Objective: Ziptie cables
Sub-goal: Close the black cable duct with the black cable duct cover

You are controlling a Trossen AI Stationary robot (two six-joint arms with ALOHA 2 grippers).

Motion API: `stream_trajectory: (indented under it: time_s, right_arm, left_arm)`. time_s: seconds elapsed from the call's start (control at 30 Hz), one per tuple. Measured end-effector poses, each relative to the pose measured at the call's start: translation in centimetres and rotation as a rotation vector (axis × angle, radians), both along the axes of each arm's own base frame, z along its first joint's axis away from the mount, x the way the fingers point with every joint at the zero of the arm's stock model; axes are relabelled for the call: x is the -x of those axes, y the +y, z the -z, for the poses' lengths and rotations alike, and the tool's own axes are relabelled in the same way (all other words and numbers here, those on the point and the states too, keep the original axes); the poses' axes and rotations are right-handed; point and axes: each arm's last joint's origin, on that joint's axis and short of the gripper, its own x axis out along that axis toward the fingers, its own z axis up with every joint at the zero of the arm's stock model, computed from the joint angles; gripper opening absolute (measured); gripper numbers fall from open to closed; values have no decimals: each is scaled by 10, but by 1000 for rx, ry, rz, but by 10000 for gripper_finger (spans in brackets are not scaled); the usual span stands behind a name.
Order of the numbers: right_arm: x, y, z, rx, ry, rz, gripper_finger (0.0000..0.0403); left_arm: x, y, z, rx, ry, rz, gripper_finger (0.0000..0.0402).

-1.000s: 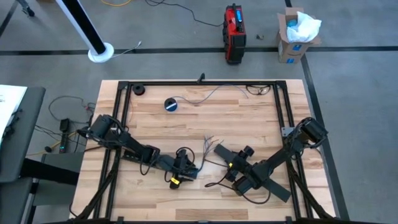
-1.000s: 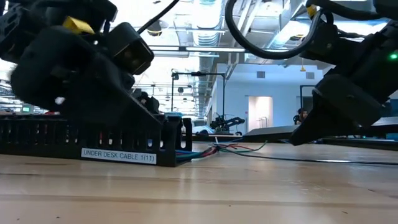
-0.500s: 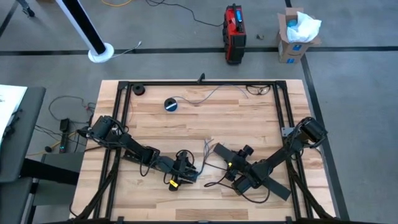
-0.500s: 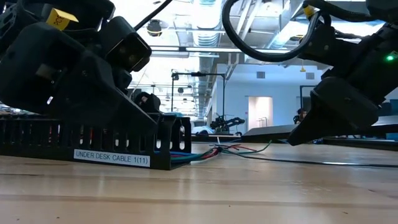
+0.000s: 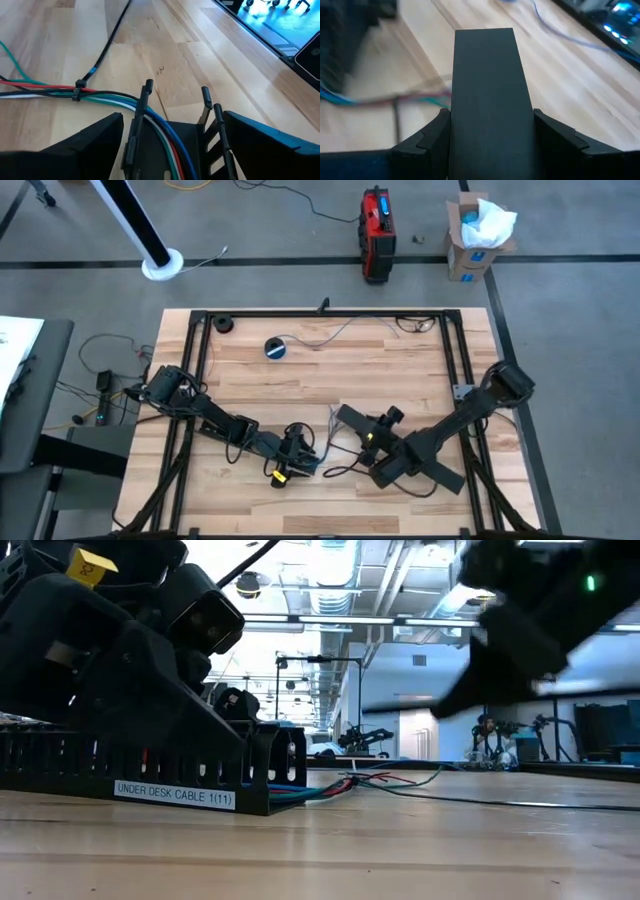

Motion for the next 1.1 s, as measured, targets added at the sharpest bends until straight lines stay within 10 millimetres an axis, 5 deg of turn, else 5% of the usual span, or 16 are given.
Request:
stream_trajectory:
  time_s: [0.27,1.1]
  right_arm:
    - [-12,16,-31,-112,-203,-126,219]
    - [-28,17,-13,-208,-74,-309,219]
  left_arm:
    - [-4,11,0,-21,-13,-77,331]
    - [-11,25,-3,-35,-56,-174,331]
